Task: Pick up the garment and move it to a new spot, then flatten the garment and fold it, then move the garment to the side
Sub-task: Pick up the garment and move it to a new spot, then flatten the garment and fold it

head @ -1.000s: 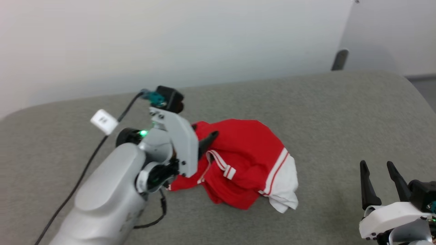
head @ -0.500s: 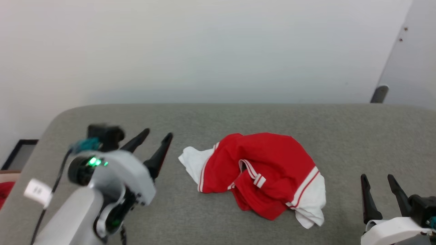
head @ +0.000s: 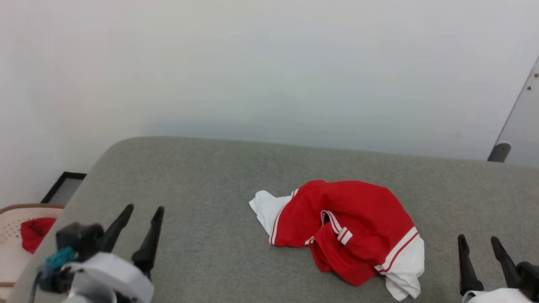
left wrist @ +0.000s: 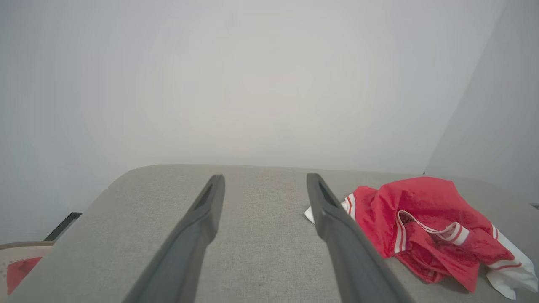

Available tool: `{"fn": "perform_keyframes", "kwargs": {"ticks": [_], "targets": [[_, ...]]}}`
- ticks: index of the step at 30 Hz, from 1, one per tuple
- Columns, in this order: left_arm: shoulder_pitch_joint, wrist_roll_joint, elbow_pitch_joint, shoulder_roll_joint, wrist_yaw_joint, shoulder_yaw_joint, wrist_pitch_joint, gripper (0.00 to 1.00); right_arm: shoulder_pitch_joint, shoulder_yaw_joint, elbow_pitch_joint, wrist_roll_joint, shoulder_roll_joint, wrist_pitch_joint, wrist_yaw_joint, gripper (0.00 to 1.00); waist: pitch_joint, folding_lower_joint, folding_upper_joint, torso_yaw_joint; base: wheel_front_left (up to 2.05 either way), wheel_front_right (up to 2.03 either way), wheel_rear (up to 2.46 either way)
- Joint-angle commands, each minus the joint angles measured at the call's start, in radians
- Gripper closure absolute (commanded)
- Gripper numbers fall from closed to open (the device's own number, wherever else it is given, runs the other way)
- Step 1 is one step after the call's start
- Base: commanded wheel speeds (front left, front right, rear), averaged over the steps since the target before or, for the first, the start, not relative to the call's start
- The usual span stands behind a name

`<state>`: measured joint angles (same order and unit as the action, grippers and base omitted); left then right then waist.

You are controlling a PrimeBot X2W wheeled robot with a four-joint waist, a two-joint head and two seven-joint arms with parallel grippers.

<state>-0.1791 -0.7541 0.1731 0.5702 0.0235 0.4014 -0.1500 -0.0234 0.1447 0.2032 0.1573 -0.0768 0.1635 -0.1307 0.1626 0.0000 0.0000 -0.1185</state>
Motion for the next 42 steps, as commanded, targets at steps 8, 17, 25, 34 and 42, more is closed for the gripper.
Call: {"fn": "perform_keyframes", "kwargs": {"ticks": [8, 17, 25, 34, 42], "targets": [[0.135, 0.016, -0.039, 0.039, 0.041, -0.068, -0.089, 0.0, -0.046, 0.038, -0.02, -0.013, 0.006, 0.012, 0.0, 0.0, 0.027, 0.0, 0.0, -0.033, 0.0, 0.0, 0.0], [0.219, 0.019, -0.064, 0.039, 0.039, -0.155, -0.113, 0.0, -0.079, 0.073, -0.043, -0.025, 0.015, 0.012, 0.0, 0.0, 0.024, 0.0, 0.0, -0.029, 0.0, 0.0, 0.0], [0.247, 0.032, -0.075, 0.021, 0.024, -0.197, -0.116, 0.0, -0.09, 0.069, -0.051, -0.032, 0.021, 0.004, 0.0, 0.0, 0.015, 0.0, 0.0, -0.019, 0.0, 0.0, 0.0], [0.23, 0.048, -0.075, 0.011, 0.016, -0.207, -0.116, 0.0, -0.081, 0.041, -0.044, -0.019, 0.023, -0.037, 0.0, 0.0, 0.005, 0.0, 0.0, -0.028, 0.0, 0.0, 0.0], [0.203, 0.032, -0.055, -0.003, 0.003, -0.196, -0.109, 0.0, -0.041, -0.018, -0.009, 0.01, 0.003, -0.226, 0.0, 0.0, -0.025, 0.0, 0.0, -0.064, 0.0, 0.0, 0.0]]}}
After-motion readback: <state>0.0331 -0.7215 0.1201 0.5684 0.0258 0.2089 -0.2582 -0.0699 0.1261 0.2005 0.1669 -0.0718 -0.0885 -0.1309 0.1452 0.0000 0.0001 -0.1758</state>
